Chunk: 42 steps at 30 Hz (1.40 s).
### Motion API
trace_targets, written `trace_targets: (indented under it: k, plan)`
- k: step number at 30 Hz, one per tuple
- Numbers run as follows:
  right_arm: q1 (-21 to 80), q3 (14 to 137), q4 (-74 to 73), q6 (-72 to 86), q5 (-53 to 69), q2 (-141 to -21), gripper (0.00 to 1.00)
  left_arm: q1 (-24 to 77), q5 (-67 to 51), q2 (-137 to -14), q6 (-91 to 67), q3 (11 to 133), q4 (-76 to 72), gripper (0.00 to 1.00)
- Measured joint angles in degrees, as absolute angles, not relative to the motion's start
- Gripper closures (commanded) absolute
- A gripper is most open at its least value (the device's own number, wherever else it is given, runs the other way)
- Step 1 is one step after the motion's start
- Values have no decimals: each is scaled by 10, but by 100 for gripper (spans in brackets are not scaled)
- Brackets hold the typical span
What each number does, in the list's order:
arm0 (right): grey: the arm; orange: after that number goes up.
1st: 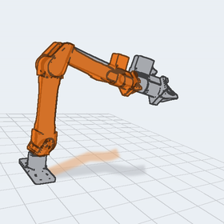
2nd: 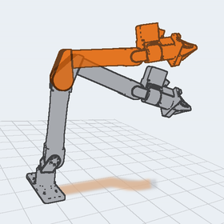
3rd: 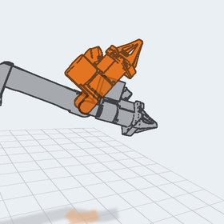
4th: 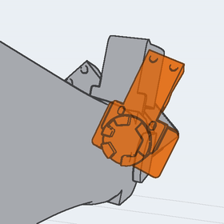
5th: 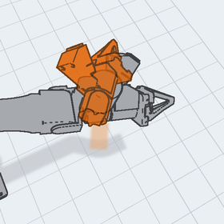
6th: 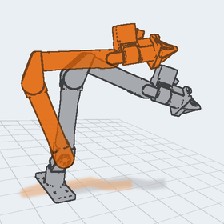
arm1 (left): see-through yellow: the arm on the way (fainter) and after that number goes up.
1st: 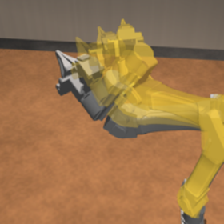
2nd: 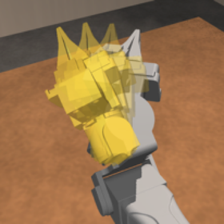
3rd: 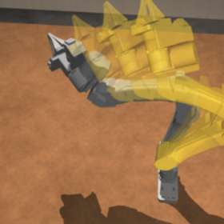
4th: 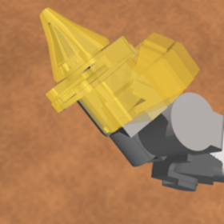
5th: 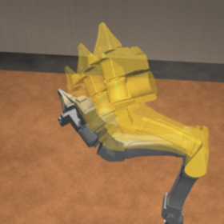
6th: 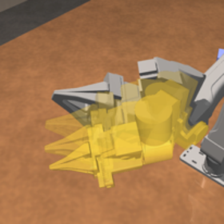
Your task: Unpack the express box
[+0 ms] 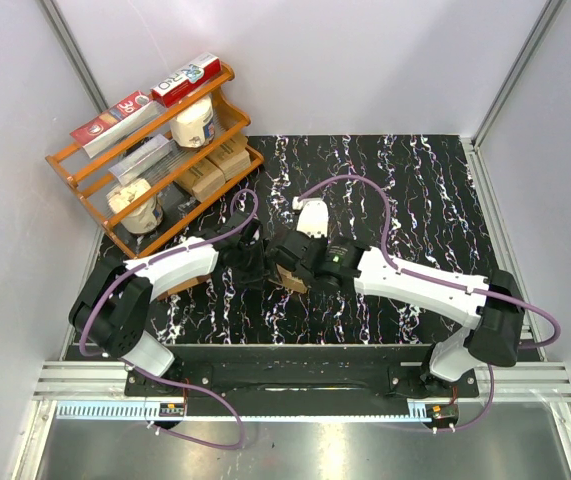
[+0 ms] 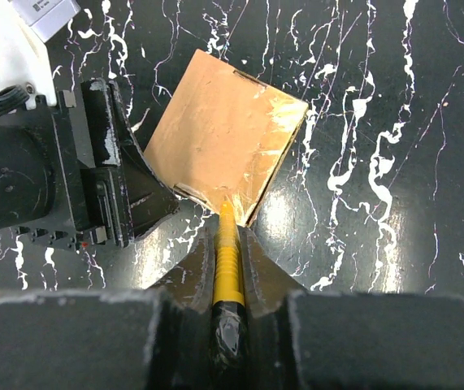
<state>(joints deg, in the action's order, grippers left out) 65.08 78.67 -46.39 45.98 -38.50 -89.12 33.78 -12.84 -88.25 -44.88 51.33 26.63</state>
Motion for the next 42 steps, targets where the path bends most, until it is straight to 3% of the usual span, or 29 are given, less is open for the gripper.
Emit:
trace_targets:
  k: [13, 28, 34, 42]
  plan:
    - [633, 769, -464, 475, -399, -876, 100, 338, -128, -867, -438, 513, 259, 34]
    - [455, 715, -393, 405, -385, -817, 100, 317, -98, -780, -413, 514, 277, 26]
    - [393, 722, -326, 352, -305, -866, 100, 314, -97, -754, -418, 500, 274, 43]
    - [376, 758, -293, 314, -206, -972, 100, 314, -109, -753, -425, 455, 275, 55]
